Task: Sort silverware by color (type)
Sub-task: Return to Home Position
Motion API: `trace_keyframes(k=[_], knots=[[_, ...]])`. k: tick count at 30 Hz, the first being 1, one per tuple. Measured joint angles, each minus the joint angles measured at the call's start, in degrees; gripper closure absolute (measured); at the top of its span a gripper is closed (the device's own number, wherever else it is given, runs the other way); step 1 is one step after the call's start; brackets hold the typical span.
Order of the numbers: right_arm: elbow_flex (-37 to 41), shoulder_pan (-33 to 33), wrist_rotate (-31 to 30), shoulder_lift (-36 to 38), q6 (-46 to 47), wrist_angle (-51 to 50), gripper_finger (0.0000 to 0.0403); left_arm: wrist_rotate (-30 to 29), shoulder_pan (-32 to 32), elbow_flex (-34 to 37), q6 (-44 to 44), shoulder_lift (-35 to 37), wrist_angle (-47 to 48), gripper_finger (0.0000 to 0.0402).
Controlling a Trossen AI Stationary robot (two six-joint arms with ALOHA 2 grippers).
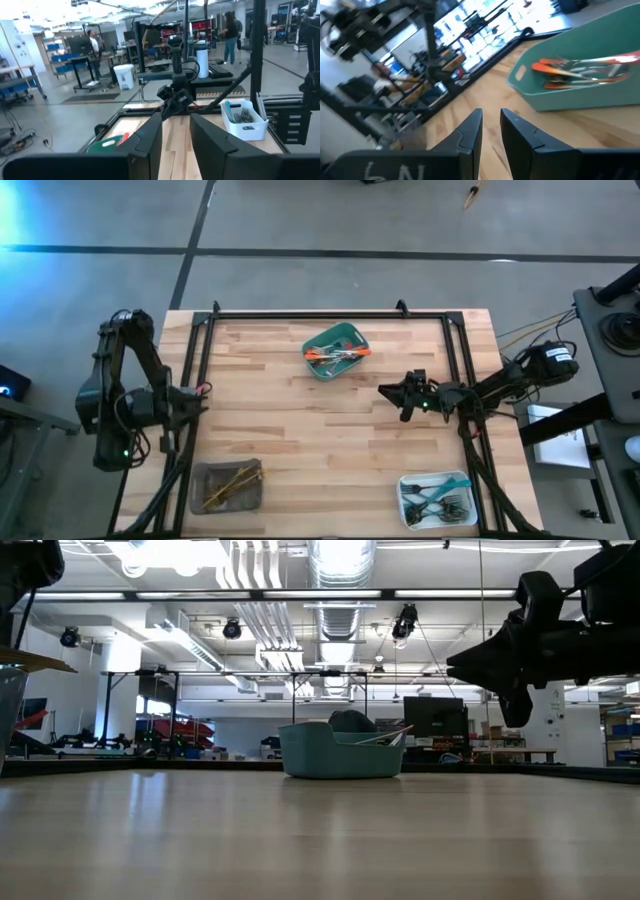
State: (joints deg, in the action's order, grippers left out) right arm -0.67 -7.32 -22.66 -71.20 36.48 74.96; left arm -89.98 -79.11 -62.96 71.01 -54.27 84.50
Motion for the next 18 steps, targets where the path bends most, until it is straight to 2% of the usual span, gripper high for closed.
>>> trace_keyframes(k=[9,18], knots=[[0.03,10.35,16.74,0.98,-2.87,0.17,0.0342,-0.04,2.43,-0.02,-1.36,6.34,-0.02,0.0317],[0.04,26.81,34.31,2.63,-2.16,-6.46,0.0342,-0.08,3.10,-0.02,-1.54,11.66,-0.04,0.0317]])
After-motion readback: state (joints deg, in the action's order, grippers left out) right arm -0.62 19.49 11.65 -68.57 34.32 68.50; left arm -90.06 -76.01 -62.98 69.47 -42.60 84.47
